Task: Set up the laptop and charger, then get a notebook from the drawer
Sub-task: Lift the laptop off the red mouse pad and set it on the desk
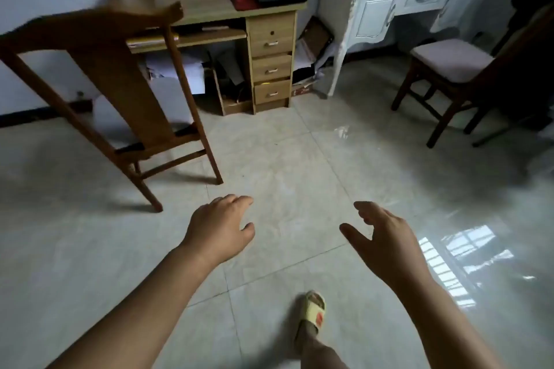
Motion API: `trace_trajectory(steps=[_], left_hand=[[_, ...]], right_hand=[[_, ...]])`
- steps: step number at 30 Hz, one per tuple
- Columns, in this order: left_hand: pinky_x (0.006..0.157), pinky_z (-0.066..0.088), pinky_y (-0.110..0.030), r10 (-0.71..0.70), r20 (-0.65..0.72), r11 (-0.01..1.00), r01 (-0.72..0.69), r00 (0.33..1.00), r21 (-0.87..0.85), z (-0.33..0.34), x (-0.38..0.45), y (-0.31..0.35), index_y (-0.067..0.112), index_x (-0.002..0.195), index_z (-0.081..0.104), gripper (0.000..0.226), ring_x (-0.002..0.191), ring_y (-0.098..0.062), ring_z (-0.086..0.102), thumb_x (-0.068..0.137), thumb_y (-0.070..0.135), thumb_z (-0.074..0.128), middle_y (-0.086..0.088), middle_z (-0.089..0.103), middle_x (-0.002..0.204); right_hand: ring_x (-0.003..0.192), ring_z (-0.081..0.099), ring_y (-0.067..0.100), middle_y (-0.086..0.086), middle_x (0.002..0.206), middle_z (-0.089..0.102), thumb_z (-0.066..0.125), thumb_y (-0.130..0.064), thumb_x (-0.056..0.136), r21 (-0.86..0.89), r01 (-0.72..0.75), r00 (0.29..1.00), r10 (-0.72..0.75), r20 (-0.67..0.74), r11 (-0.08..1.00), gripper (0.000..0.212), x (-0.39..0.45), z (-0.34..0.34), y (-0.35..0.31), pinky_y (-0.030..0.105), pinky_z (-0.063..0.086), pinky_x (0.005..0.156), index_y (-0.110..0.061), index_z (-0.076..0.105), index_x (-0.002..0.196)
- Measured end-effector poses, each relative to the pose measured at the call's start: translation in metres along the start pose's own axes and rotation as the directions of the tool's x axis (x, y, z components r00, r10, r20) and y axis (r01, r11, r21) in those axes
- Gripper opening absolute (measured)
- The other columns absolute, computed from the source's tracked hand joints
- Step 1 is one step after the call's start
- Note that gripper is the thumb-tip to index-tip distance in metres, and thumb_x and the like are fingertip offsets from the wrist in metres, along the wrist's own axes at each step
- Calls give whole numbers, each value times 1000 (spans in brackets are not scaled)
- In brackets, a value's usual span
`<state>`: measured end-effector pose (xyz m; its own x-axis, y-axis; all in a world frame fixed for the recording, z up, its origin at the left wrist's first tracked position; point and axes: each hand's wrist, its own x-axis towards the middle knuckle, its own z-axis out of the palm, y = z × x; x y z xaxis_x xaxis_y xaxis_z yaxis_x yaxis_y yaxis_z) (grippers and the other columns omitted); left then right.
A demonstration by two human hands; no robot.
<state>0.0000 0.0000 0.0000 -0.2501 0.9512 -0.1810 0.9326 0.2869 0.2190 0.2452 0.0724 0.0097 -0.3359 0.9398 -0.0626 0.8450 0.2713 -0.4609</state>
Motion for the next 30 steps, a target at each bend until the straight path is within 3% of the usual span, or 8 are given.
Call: trace_trajectory(steps=[3, 8, 15, 19, 25, 30], left_hand=[[86, 43, -31, 5, 14, 999, -4, 1000, -32, 6, 65, 6, 26, 132, 41, 47, 118, -17, 49, 86, 36, 50, 3, 51, 134], [85, 44, -31, -109, 32, 990, 111, 994, -84, -26, 176, 10, 28, 130, 43, 46, 117, -17, 51, 86, 37, 51, 5, 51, 135], [84, 50, -33, -246, -102, 952, 220, 964, -214, -74, 306, -31, 28, 126, 49, 44, 114, -17, 54, 84, 41, 57, 4, 56, 130], [86, 53, -36, -326, -92, 913, 287, 941, -290, -80, 384, -66, 28, 125, 49, 46, 113, -19, 56, 83, 43, 58, 3, 58, 128], [88, 49, -30, -287, -48, 911, 257, 957, -323, -107, 525, -108, 28, 128, 47, 48, 114, -15, 54, 83, 45, 56, 5, 55, 131], [89, 45, -30, -164, -45, 945, 144, 985, -292, -141, 648, -117, 25, 129, 46, 48, 117, -17, 52, 85, 43, 54, 3, 53, 134]], right_hand=[[102, 61, 20, 0, 114, 66, 62, -44, 80, 20, -21, 1000, 21, 2, 1000, 47, 66, 4, 22, 35, 51, 79, -22, 51, 121], [105, 60, 20, 0, 118, 64, 58, -46, 82, 5, 28, 994, -28, 102, 1000, 48, 195, -6, 22, 32, 50, 79, -22, 49, 123], [104, 61, 23, 2, 117, 64, 61, -45, 80, 63, 181, 974, -188, 127, 981, 46, 380, -10, -38, 34, 51, 78, -23, 52, 120], [104, 61, 21, -1, 117, 65, 60, -47, 80, 47, 241, 959, -245, 140, 969, 46, 474, 8, -72, 31, 49, 74, -25, 51, 120], [106, 59, 19, -2, 119, 64, 59, -48, 80, 17, 220, 956, -219, 198, 975, 48, 609, 18, -115, 30, 48, 78, -27, 49, 123], [108, 60, 17, -4, 121, 63, 60, -48, 79, 12, 177, 971, -176, 162, 984, 50, 709, 7, -127, 31, 49, 81, -29, 48, 124]])
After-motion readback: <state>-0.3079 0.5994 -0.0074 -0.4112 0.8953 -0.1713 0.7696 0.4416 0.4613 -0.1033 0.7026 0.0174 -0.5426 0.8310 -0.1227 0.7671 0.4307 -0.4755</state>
